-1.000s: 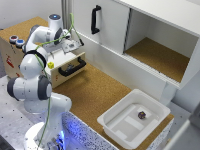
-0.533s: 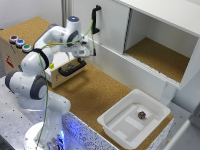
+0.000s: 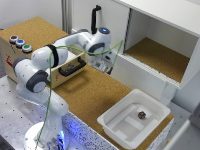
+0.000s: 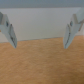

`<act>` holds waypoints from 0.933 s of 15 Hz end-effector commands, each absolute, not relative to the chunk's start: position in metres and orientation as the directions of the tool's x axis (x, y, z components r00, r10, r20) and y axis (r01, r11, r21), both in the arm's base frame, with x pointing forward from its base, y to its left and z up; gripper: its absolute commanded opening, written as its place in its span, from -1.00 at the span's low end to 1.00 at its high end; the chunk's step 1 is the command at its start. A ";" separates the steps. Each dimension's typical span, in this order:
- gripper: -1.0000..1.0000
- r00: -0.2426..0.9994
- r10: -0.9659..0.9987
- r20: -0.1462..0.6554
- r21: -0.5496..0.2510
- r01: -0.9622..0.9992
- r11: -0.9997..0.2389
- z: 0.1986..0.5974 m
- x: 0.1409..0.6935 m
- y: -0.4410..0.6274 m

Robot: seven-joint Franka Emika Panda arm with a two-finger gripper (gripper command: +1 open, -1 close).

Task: Place the yellow block in the drawer

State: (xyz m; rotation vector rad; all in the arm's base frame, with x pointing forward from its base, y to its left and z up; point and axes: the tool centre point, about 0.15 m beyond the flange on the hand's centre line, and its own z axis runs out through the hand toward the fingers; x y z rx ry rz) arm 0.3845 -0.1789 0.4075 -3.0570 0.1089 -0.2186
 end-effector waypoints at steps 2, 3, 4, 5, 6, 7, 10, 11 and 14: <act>1.00 0.949 -0.312 0.037 -0.107 -0.307 -0.946 0.372 0.397 -0.338; 1.00 0.942 -0.332 0.039 -0.064 -0.329 -0.942 0.368 0.394 -0.352; 1.00 0.935 -0.353 0.033 -0.071 -0.350 -0.934 0.363 0.391 -0.367; 1.00 0.929 -0.368 0.029 -0.029 -0.367 -0.930 0.355 0.388 -0.378; 1.00 0.925 -0.379 0.029 -0.035 -0.378 -0.925 0.348 0.385 -0.387; 1.00 0.917 -0.398 0.022 -0.035 -0.397 -0.917 0.336 0.382 -0.400; 1.00 0.931 -0.365 0.022 -0.062 -0.363 -0.930 0.304 0.385 -0.424; 1.00 0.935 -0.355 0.015 -0.067 -0.354 -0.933 0.294 0.387 -0.431; 1.00 0.942 -0.337 0.015 -0.093 -0.334 -0.938 0.264 0.386 -0.445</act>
